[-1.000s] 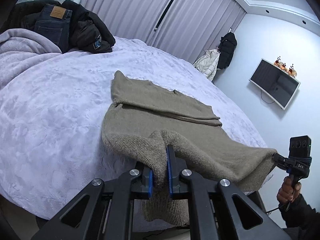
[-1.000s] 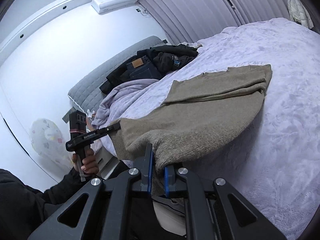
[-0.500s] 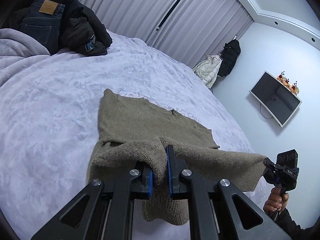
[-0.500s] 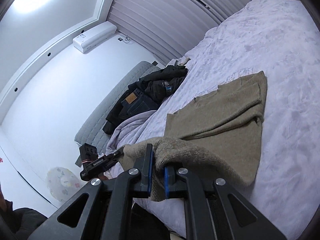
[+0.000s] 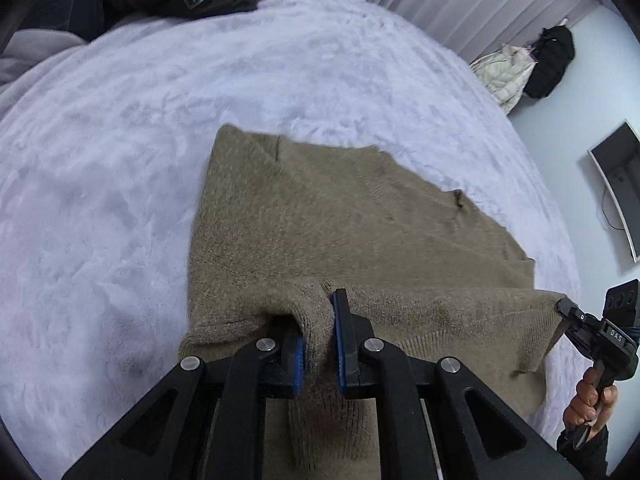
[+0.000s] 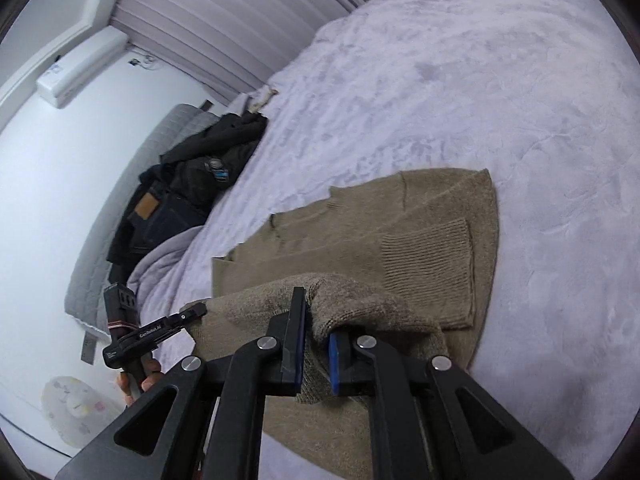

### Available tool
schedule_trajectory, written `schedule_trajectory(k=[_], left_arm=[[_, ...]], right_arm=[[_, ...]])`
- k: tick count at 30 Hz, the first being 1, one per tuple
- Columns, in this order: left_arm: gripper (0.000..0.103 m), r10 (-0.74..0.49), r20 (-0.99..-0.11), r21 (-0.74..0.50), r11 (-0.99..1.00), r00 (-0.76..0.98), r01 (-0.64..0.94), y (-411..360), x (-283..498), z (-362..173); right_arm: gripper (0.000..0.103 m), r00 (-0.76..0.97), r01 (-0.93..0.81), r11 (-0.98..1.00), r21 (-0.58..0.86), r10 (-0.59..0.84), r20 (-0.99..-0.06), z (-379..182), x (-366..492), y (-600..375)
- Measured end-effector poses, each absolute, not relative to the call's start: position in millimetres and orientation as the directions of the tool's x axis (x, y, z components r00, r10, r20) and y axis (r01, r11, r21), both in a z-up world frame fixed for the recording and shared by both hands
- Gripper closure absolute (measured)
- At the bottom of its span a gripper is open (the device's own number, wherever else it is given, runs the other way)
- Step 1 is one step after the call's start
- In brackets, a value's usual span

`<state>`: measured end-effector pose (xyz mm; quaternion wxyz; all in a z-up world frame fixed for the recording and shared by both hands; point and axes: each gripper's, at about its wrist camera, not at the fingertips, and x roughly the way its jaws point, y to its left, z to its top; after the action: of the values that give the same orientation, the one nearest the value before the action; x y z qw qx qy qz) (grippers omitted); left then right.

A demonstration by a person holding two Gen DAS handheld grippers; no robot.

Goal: Fold small clothes

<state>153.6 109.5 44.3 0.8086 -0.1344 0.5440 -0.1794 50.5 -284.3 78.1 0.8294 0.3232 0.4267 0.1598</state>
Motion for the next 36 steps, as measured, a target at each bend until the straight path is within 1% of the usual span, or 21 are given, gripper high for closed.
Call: schedule_trajectory(k=[3,6,11,12,13,14,15,16,18,20,21,22,24,26,27,29,30,31,33,36], left_arm=[[0.091,-0.468,-0.827,-0.467,0.88,0.313,0.081,112,165,33],[0.09,-0.483,-0.824,-0.484,0.872,0.296,0.075,112,173,33],[0.09,-0.482,-0.836,-0.475,0.875,0.261,0.093,109,171,34],[0.09,-0.481,-0.837,-0.471,0.876,0.26,0.105,109,167,36],[0.076,-0.484,-0.835,-0.47,0.875,0.26,0.118,111,161,37],[0.042,-0.504,-0.823,-0.487,0.863,0.262,0.131,115,151,39],[0.024,-0.526,-0.805,-0.508,0.85,0.275,0.141,119,140,42],[0.005,-0.524,-0.795,-0.507,0.85,0.306,0.141,123,130,46],[0.005,-0.511,-0.78,-0.486,0.858,0.361,0.166,124,113,56],[0.005,-0.525,-0.777,-0.487,0.851,0.347,0.195,118,108,57],[0.005,-0.516,-0.79,-0.478,0.856,0.331,0.196,113,108,54],[0.005,-0.5,-0.808,-0.461,0.866,0.31,0.194,108,110,49],[0.007,-0.474,-0.833,-0.432,0.88,0.287,0.197,98,111,41],[0.012,-0.48,-0.83,-0.436,0.876,0.284,0.206,94,110,41],[0.022,-0.495,-0.823,-0.449,0.867,0.28,0.214,93,110,42],[0.078,-0.498,-0.833,-0.452,0.864,0.242,0.223,88,113,40],[0.088,-0.492,-0.842,-0.447,0.867,0.223,0.221,86,115,37],[0.09,-0.488,-0.846,-0.446,0.868,0.212,0.219,84,116,34],[0.091,-0.482,-0.85,-0.44,0.872,0.212,0.215,85,118,33],[0.091,-0.491,-0.83,-0.439,0.868,0.266,0.234,87,118,51]], right_arm=[[0.088,0.536,0.083,0.736,0.672,0.536,-0.652,57,82,-285],[0.086,0.516,0.097,0.717,0.69,0.556,-0.651,49,95,-289],[0.078,0.483,0.117,0.713,0.692,0.568,-0.667,40,97,-293],[0.074,0.474,0.116,0.708,0.697,0.577,-0.665,40,94,-294],[0.062,0.468,0.107,0.707,0.699,0.584,-0.663,41,88,-294],[0.054,0.47,0.098,0.712,0.695,0.583,-0.663,42,83,-294],[0.039,0.475,0.084,0.721,0.687,0.577,-0.664,45,77,-294],[0.036,0.483,0.068,0.733,0.677,0.569,-0.665,48,70,-293],[0.036,0.503,0.033,0.752,0.658,0.557,-0.661,53,57,-291],[0.037,0.501,-0.003,0.749,0.662,0.574,-0.647,54,52,-286],[0.041,0.488,-0.02,0.748,0.663,0.586,-0.647,52,51,-281],[0.049,0.48,-0.023,0.757,0.653,0.581,-0.657,50,52,-278],[0.056,0.461,-0.018,0.773,0.635,0.57,-0.681,44,57,-270],[0.057,0.472,-0.014,0.769,0.64,0.569,-0.673,43,57,-267],[0.057,0.483,-0.019,0.771,0.636,0.564,-0.67,44,55,-267],[0.06,0.493,-0.036,0.778,0.627,0.56,-0.666,46,54,-263],[0.067,0.493,-0.043,0.785,0.618,0.555,-0.67,47,53,-262],[0.079,0.491,-0.049,0.791,0.609,0.55,-0.675,47,53,-261],[0.094,0.484,-0.055,0.804,0.593,0.541,-0.688,46,54,-258],[0.095,0.505,-0.064,0.823,0.565,0.515,-0.693,53,53,-255]])
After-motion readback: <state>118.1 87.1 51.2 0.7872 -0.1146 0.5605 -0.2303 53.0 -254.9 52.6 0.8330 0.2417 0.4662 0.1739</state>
